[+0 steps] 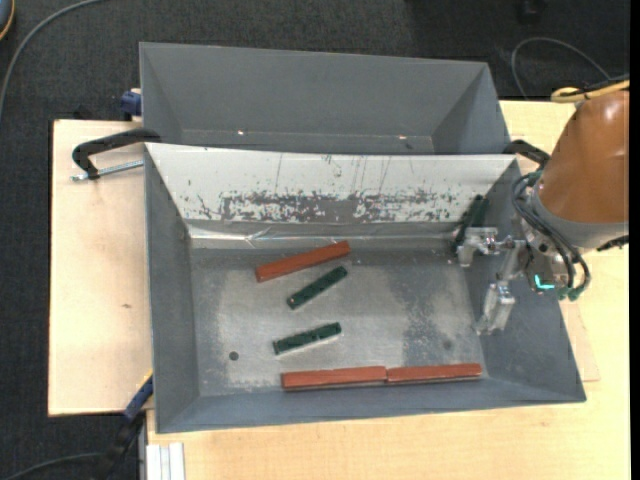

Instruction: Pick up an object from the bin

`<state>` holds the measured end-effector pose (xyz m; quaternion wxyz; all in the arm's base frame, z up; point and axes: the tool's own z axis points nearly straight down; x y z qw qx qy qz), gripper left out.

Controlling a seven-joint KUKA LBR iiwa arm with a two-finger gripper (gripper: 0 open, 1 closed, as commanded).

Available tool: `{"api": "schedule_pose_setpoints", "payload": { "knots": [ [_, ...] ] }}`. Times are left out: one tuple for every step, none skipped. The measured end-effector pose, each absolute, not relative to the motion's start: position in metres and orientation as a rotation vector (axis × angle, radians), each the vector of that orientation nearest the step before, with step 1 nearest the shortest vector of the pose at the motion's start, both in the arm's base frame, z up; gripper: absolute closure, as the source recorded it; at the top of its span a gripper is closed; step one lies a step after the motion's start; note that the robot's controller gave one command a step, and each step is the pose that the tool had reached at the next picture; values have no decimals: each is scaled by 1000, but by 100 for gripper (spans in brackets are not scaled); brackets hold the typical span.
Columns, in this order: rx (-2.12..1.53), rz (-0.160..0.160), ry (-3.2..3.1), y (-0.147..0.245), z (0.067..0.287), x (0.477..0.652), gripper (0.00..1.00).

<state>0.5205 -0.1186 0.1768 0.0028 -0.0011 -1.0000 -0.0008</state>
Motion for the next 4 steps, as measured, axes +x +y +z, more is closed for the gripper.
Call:
{"api": "schedule_pose_setpoints", "payload": {
  "knots": [
    [216, -4, -3133, -69, 154, 523, 0],
    [534, -2, -3097, -14, 133, 521, 0],
    [772, -2, -3052, 79, 84, 562, 0],
    [922, -2, -3009, 96, 72, 600, 0]
  ]
}}
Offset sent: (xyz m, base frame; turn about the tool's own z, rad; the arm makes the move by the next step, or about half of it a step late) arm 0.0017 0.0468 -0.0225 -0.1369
